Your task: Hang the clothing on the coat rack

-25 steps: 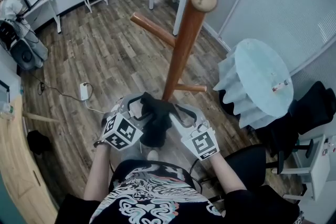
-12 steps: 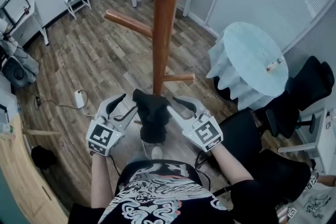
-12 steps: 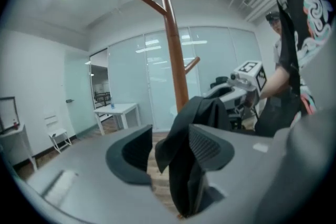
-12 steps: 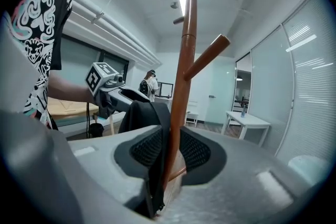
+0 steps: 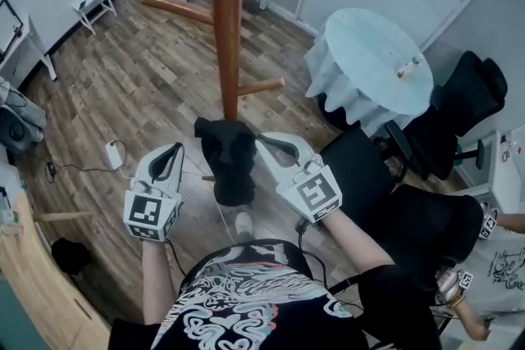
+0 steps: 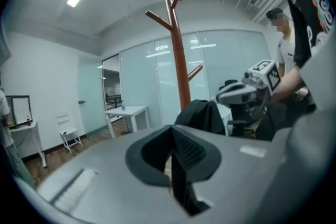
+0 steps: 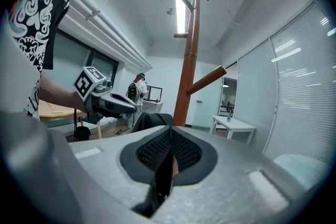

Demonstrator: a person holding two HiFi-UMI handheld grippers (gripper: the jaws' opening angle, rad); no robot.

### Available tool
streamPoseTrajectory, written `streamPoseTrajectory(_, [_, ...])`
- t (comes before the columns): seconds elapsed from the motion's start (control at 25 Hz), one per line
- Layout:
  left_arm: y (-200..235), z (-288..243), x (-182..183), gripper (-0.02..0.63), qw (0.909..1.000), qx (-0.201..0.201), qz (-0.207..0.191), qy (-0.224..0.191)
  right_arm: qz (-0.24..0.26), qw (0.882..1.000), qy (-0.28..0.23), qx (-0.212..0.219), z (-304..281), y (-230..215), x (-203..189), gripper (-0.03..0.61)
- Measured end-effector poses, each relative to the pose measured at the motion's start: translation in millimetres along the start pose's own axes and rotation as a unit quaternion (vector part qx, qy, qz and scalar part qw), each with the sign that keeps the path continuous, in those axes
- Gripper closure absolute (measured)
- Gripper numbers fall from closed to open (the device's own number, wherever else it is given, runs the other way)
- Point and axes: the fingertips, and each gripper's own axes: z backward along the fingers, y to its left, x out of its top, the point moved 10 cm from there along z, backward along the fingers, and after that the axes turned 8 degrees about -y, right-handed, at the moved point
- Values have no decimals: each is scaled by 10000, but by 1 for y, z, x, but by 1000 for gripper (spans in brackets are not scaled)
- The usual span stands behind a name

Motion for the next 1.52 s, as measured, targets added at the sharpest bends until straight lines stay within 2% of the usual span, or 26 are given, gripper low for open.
streamPoseTrajectory(0.12, [-13,15,4,624,9998,-138,-118,3,60,9998,31,-205,12,14,2,578])
streamPoseTrajectory(0.44, [-55,94,8,624,9988,-380,-307,-61,43,9986,154,-502,56,92,17,578])
streamPoseTrajectory(0.8, [-113,203,8,624,9991,-353,-182,-131,88,9978,223,-618,130,193,46,578])
streamPoseTrajectory(1.08, [-154,243,18,624,9985,-427,-287,-180,95,9981,100,-603,170,233,69,578])
streamPoseTrajectory(1.28, [-182,247,26,624,9991,-339,-236,-107,173,9986,110,-490,196,230,77,578])
streamPoseTrajectory(1.52, [-201,251,28,624,9997,-108,-221,61,-47,9987,169,-475,228,232,67,580])
